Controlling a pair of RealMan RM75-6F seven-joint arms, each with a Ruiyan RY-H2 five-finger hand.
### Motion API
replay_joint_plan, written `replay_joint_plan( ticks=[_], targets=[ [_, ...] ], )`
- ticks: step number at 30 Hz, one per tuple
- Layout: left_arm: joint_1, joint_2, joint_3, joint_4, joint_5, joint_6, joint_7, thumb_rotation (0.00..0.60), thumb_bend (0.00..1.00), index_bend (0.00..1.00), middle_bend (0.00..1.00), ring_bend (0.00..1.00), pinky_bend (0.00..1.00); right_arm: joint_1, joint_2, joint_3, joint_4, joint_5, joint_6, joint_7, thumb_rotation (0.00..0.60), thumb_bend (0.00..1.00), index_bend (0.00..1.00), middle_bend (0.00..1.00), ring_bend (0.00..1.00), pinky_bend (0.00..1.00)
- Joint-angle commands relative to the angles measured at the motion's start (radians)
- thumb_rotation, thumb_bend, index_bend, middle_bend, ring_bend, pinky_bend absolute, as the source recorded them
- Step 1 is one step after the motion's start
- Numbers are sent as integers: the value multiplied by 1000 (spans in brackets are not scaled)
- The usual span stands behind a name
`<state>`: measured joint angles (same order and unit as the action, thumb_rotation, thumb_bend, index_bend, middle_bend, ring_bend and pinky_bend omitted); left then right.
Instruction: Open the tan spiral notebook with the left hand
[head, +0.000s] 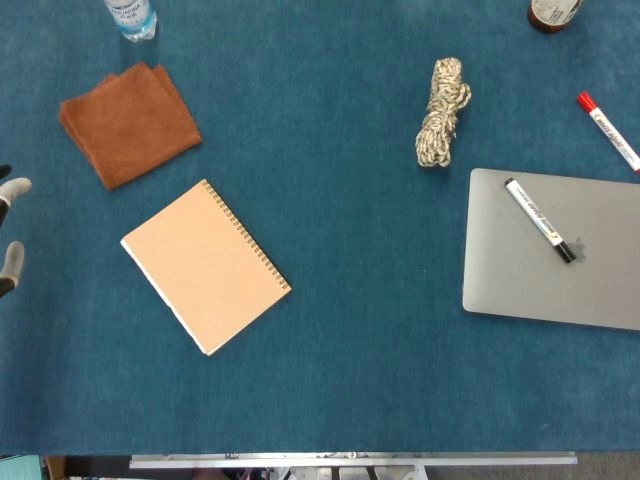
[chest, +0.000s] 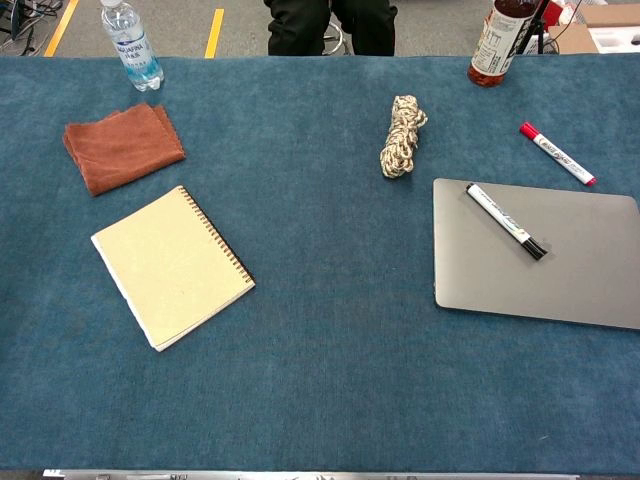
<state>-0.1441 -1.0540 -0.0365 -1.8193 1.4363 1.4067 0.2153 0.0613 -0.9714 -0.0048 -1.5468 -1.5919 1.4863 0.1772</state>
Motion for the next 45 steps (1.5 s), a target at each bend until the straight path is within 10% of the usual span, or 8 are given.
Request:
replay_joint_plan(
  ticks=[1, 16, 25, 45],
  targets=[
    [-1, -1, 1, 2, -1, -3, -3, 600, 124, 198, 136, 156, 163, 1, -1, 2, -1, 4, -3, -1, 600, 120, 320, 315, 250, 287],
    [-41, 6, 9, 96, 73, -49, -117, 600, 124, 182, 132, 156, 163, 30, 63, 40, -67, -6, 9, -14, 600, 120, 320, 315, 250, 287],
    [-114, -86, 37, 353, 213, -84, -293, 600, 124, 3, 1, 8, 133, 60, 95, 55, -119, 2, -27, -37, 600, 120, 320, 315, 246, 287],
    [-247, -266, 153, 682, 410, -154, -380, 600, 121, 0, 0, 0, 47, 60, 95, 40, -144, 7, -47, -55, 600, 119, 320, 315, 244, 287]
  ],
)
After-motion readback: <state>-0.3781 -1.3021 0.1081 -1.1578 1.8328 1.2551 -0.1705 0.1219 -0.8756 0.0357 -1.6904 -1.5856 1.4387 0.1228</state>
